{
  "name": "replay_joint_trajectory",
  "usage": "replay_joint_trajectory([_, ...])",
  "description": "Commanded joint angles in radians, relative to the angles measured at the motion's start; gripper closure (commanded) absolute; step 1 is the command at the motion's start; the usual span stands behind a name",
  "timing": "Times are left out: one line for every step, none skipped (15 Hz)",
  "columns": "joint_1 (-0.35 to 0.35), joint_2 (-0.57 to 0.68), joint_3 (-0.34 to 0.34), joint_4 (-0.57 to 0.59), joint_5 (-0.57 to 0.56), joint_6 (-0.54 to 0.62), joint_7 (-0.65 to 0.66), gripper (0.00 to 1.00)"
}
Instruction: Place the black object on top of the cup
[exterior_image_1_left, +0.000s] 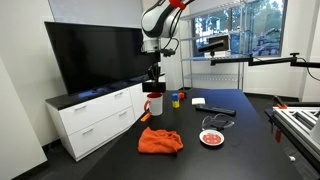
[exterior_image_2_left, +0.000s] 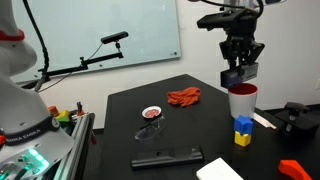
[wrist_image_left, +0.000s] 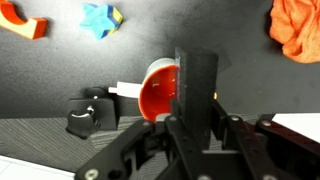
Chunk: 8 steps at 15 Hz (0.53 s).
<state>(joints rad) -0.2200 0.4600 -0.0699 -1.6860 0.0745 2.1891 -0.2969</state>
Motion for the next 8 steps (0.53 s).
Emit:
replay_joint_trajectory([0.007,0.017,-0.015,0.056,-0.033,-0.04,0.034,0.92])
replay_joint_trajectory([0.007,0.021,-0.015,0.06,-0.035,-0.042,0.035,0.92])
replay_joint_trajectory([0.007,0.021,-0.015,0.059,-0.036,-0.043,0.034,0.92])
replay_joint_trajectory([0.007,0.022,-0.015,0.058,-0.036,-0.043,0.033,0.92])
replay_joint_trajectory([0.008,0.023,-0.014,0.056,-0.038,-0.042,0.033,0.92])
replay_joint_trajectory([0.007,0.022,-0.014,0.053,-0.039,-0.042,0.032,0.92])
replay_joint_trajectory([0.007,0.022,-0.013,0.052,-0.04,-0.043,0.031,0.92])
replay_joint_trajectory([0.008,0.023,-0.013,0.05,-0.043,-0.042,0.031,0.92])
